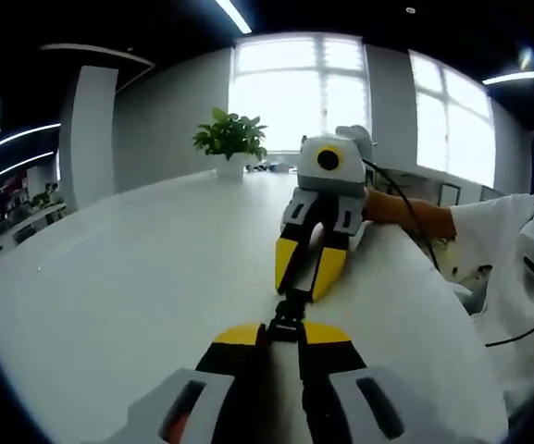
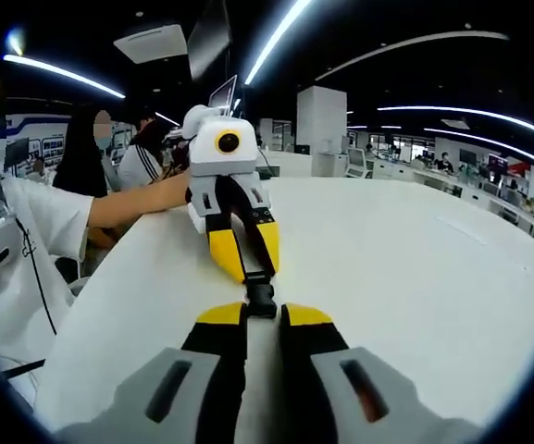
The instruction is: Snap the two parts of the plastic buckle together until the buckle closes and remains connected.
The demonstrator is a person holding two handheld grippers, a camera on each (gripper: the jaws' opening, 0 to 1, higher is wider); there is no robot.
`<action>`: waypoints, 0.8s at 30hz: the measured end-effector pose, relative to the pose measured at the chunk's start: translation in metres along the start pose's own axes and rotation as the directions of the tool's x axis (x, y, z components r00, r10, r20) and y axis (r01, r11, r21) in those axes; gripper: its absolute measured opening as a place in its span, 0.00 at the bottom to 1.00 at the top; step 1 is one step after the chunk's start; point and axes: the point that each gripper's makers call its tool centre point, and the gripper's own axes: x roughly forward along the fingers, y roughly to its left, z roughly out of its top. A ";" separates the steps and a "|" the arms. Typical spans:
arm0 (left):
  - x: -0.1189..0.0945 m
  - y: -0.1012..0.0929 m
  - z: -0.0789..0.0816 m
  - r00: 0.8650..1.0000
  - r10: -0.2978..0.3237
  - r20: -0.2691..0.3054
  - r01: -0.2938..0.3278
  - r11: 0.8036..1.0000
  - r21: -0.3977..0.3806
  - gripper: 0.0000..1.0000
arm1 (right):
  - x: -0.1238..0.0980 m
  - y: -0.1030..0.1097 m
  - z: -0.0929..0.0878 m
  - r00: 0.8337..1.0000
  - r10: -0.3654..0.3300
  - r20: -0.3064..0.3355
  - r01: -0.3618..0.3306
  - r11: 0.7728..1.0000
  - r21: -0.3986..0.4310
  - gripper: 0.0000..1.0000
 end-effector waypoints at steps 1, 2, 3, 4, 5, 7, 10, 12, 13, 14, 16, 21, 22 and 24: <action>0.000 0.000 0.000 1.000 -0.002 0.002 0.002 1.000 -0.005 0.13 | 0.000 0.000 0.000 1.000 -0.001 0.001 0.001 1.000 -0.001 0.12; 0.000 0.000 0.000 1.000 -0.003 0.003 0.003 1.000 -0.006 0.13 | 0.000 0.000 0.000 1.000 -0.001 0.001 0.001 1.000 0.000 0.12; -0.001 0.001 0.000 1.000 -0.004 0.004 0.004 1.000 -0.006 0.12 | 0.000 -0.001 0.000 1.000 -0.001 0.002 0.001 1.000 0.000 0.12; 0.000 0.001 0.000 1.000 -0.005 0.005 0.005 1.000 -0.006 0.12 | 0.001 -0.001 0.000 1.000 -0.002 0.003 0.002 1.000 -0.002 0.12; -0.001 0.002 0.001 1.000 -0.006 0.005 0.006 1.000 -0.008 0.12 | 0.001 -0.002 0.000 1.000 -0.003 0.004 0.003 1.000 -0.002 0.12; 0.000 0.003 0.001 1.000 -0.004 0.007 0.004 1.000 -0.012 0.12 | 0.002 -0.004 0.000 1.000 -0.006 0.007 0.006 1.000 0.006 0.12; 0.000 0.006 0.002 1.000 -0.008 0.007 0.008 0.999 -0.044 0.12 | 0.002 -0.010 0.001 1.000 0.008 0.011 -0.008 0.999 0.037 0.11; 0.001 0.008 0.003 1.000 -0.002 0.003 0.002 0.999 -0.054 0.12 | 0.003 -0.013 0.001 1.000 0.012 0.011 -0.012 0.999 0.041 0.11; 0.001 0.009 0.003 1.000 0.000 -0.002 0.000 0.998 -0.057 0.12 | 0.004 -0.015 0.002 1.000 0.017 0.009 -0.018 0.999 0.043 0.11; 0.002 0.011 0.003 1.000 0.001 -0.007 -0.002 0.998 -0.063 0.12 | 0.004 -0.016 0.002 1.000 0.020 0.006 -0.020 0.999 0.040 0.11; 0.003 0.017 0.004 1.000 0.017 -0.020 -0.018 0.998 -0.064 0.12 | 0.005 -0.019 0.002 1.000 0.018 0.003 -0.018 1.000 0.024 0.11; 0.004 0.027 0.009 0.998 0.040 -0.055 -0.042 0.998 -0.036 0.12 | 0.008 -0.034 0.006 1.000 -0.001 -0.023 0.001 1.000 -0.009 0.11; 0.004 0.030 0.010 0.998 0.042 -0.057 -0.044 0.998 -0.041 0.12 | 0.007 -0.038 0.008 1.000 -0.008 -0.015 0.008 1.000 -0.004 0.11; 0.004 0.033 0.012 0.998 0.044 -0.052 -0.047 0.997 -0.056 0.12 | 0.005 -0.043 0.011 1.000 -0.015 0.000 0.015 1.000 0.005 0.11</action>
